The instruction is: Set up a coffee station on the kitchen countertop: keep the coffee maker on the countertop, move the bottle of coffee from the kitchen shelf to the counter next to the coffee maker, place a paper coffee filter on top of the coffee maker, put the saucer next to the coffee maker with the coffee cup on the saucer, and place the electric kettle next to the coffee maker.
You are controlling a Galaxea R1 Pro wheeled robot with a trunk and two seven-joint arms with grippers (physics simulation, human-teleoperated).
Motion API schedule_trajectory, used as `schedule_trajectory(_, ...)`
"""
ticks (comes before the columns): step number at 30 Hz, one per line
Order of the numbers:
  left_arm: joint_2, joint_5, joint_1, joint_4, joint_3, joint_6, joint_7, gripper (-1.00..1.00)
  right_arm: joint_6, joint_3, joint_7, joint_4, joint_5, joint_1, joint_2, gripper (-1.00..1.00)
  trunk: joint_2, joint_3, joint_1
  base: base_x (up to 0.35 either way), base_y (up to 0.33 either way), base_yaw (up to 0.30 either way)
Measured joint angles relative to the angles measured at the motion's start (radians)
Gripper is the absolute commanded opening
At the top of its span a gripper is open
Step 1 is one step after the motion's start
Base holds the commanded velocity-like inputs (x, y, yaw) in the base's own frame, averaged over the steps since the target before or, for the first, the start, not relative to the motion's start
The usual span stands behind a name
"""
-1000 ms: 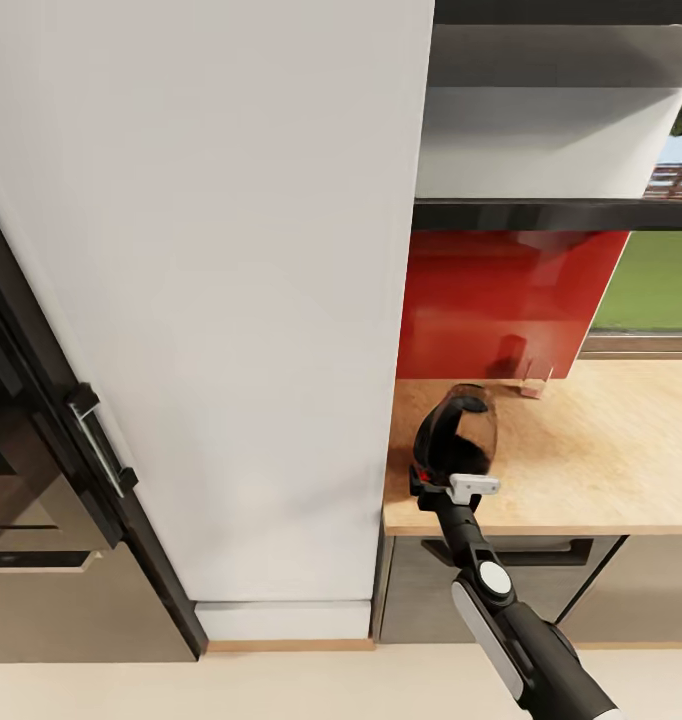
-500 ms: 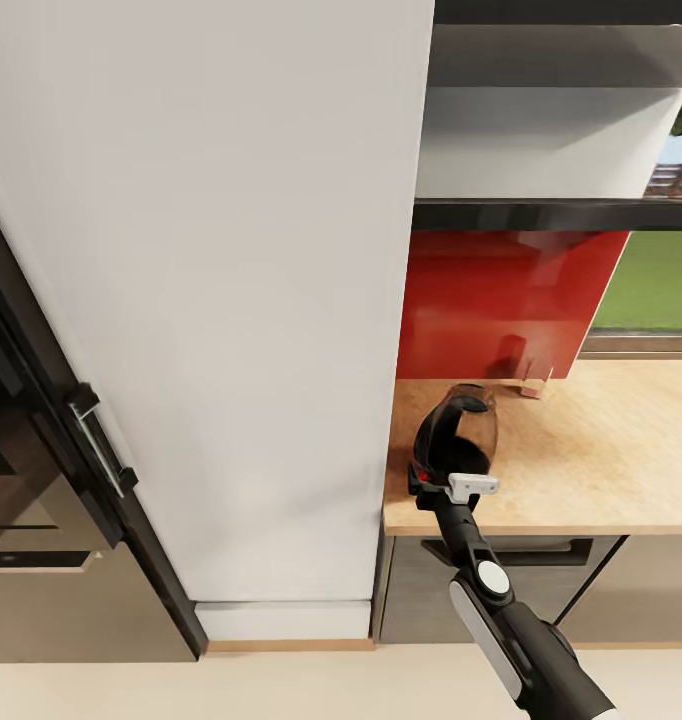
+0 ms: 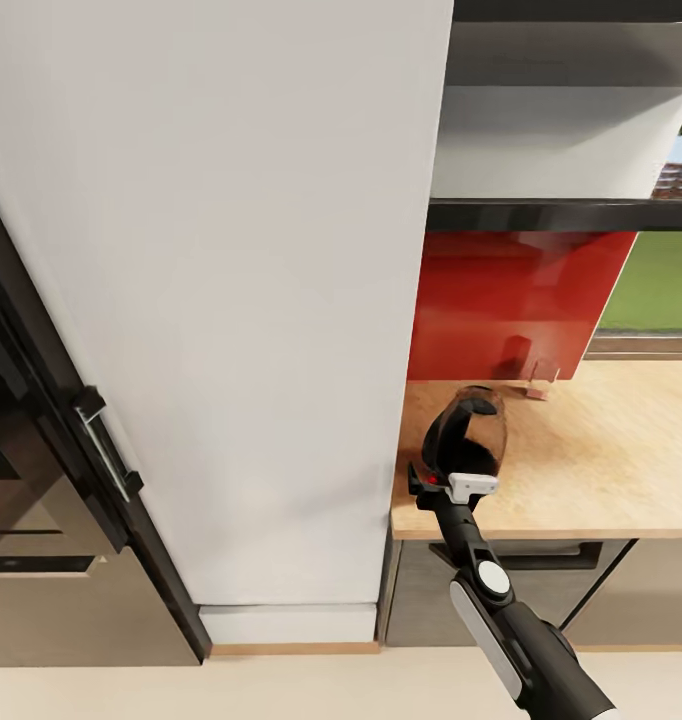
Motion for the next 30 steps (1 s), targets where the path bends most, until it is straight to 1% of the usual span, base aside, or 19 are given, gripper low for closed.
schedule_trajectory(14,-0.001,0.0,0.003,0.0,0.001,0.0,0.0,1.0,-0.001,-0.002,0.0,0.005,0.0,0.0,0.0,1.0,0.0,0.0,0.0,0.037,0.028,0.0)
schedule_trajectory(22,-0.001,0.0,0.003,0.0,0.0,0.0,0.0,1.0,-0.001,-0.002,0.0,0.005,0.0,0.0,0.0,1.0,0.0,0.0,0.0,0.182,0.0,0.0)
schedule_trajectory(30,-0.002,0.0,0.003,0.0,0.0,0.0,0.0,1.0,-0.002,-0.002,0.0,0.004,0.0,0.0,0.0,1.0,0.0,0.0,0.0,0.029,0.0,0.0)
